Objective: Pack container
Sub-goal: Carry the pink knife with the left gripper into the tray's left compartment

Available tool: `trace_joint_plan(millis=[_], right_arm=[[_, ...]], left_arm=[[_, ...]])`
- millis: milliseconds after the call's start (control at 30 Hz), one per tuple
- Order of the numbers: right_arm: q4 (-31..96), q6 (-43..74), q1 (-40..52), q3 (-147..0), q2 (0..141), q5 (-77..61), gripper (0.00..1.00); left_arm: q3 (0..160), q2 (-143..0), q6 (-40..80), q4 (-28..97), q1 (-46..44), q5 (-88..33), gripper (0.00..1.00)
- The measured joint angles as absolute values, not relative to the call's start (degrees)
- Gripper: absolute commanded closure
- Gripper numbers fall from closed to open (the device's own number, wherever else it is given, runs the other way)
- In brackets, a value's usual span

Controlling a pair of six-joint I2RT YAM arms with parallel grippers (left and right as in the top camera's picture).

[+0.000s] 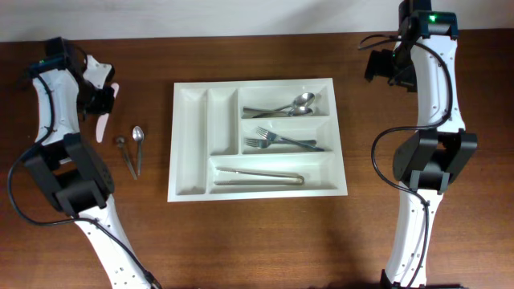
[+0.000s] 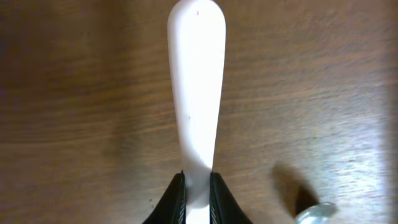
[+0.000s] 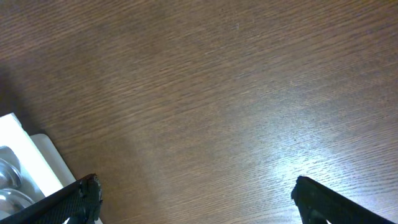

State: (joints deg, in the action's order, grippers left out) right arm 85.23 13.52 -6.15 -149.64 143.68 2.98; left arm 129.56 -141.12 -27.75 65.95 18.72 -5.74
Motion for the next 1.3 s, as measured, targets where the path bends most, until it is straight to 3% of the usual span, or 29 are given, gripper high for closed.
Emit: trace_joint_plan(millis=[333,933,1300], right_arm=[[84.03,13.52,-6.15,-149.64,143.68,2.98,0.01],[80.27,13.50,-6.15,-149.64,143.68,2.98,0.01],[78.32,12.60,-6.15,-149.64,143.68,2.98,0.01]], left_arm=[[139.20,-141.12,-20.58,69.60,12.01,-5.74,0.98],[140.38,-141.12,-0.56,78.39,-11.22,-5.82,0.98],[140.38,-141.12,12.08,85.45,-16.27,-4.19,0.98]])
